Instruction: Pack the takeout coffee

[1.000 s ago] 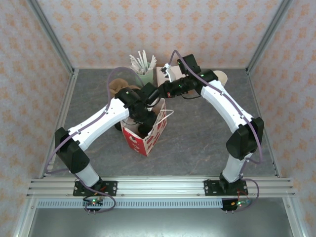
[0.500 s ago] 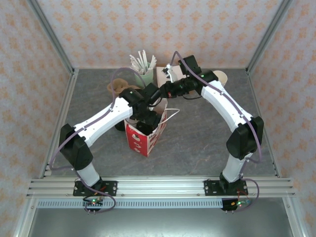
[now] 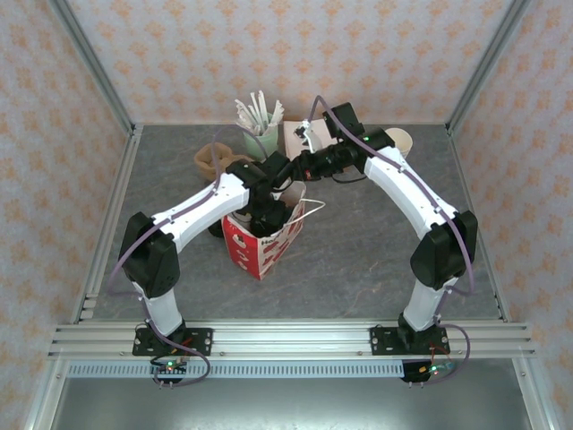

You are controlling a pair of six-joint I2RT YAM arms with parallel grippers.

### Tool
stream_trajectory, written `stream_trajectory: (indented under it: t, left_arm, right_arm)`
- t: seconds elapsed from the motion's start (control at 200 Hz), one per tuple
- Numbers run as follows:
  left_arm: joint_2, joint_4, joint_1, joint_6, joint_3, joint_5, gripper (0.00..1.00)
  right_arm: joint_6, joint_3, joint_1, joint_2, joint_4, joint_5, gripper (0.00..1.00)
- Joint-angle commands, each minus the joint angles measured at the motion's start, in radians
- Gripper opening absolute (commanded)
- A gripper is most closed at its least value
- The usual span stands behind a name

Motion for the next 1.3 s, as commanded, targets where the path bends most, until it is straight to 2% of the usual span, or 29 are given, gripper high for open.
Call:
stream_trajectory:
  t: [0.0,0.39,0.581,0.736,0.856,0.931,1.291]
  left_arm:
    - [0.018,0.009,0.005,0.032,-0.046,0.046,1.0]
    - [0.01,0.041,-0.028,0.041,-0.16,0.07,0.99]
    - [0.012,0.074,-0.033,0.033,-0.167,0.065,0.8]
    - [0.0,0.081,-0.034,0.035,-0.151,0.062,0.54]
    - [-0.029,0.072,-0.034,0.034,-0.148,0.059,0.42]
    - [-0.053,0.066,-0.034,0.032,-0.146,0.071,0.3]
    - [-0.164,-0.008,-0.034,-0.002,-0.082,0.053,0.21]
  right_arm:
    - [-0.004,-0.001,0.016,-0.008,-0.014,-0.043,0.05]
    - [0.0,0.002,0.016,-0.006,-0.015,-0.041,0.05]
    - [0.002,0.003,0.016,-0.006,-0.012,-0.042,0.05]
    - [-0.001,0.006,0.017,-0.008,-0.018,-0.039,0.05]
    - [-0.001,0.002,0.017,-0.012,-0.021,-0.035,0.05]
    - [-0.002,-0.001,0.016,-0.012,-0.02,-0.035,0.05]
    - [0.02,-0.019,0.013,-0.02,0.011,-0.023,0.05]
